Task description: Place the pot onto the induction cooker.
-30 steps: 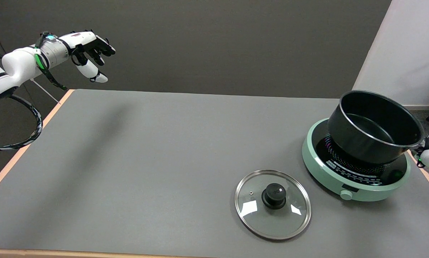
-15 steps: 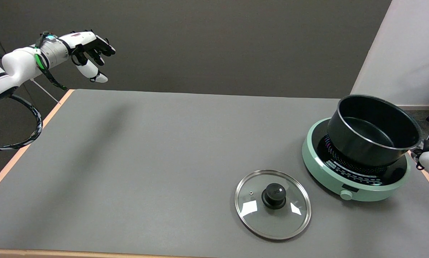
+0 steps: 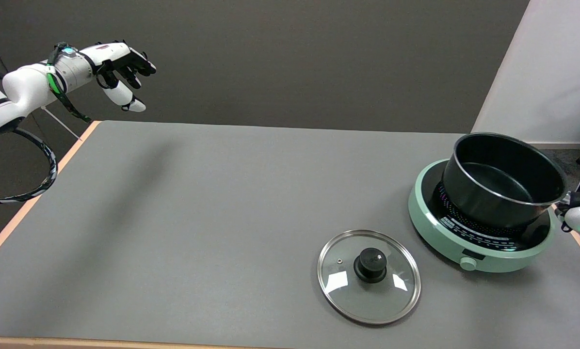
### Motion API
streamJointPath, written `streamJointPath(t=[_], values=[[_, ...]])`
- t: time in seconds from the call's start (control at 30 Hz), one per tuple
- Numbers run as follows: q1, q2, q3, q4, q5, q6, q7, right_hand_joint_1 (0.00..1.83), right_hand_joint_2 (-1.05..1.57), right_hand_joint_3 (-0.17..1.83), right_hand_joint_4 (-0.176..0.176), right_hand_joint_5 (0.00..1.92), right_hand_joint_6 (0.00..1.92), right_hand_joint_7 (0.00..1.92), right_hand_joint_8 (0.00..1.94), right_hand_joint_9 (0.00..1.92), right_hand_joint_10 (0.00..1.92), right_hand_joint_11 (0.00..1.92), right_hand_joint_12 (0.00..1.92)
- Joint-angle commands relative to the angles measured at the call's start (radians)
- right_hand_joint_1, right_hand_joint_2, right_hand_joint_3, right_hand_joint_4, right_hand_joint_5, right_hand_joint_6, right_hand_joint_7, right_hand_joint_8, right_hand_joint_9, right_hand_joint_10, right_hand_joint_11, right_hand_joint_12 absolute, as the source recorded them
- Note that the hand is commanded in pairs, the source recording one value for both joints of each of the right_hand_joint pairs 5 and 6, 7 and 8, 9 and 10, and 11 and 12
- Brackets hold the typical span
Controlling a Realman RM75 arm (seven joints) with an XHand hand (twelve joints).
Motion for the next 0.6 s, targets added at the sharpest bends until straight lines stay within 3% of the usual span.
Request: streamJointPath(t=[0.03, 0.6], values=[[0.018, 0.011, -0.038, 0.004, 0.002, 0.018, -0.007, 1.08, 1.27, 0.89, -0.04, 1.92, 1.92, 1.92, 1.92, 1.92, 1.92, 1.92, 1.92], [0.018, 0.009, -0.011, 0.004, 0.002, 0.007, -0.014, 1.08, 1.28, 0.88, -0.04, 1.92, 1.92, 1.92, 1.92, 1.92, 1.92, 1.92, 1.92]])
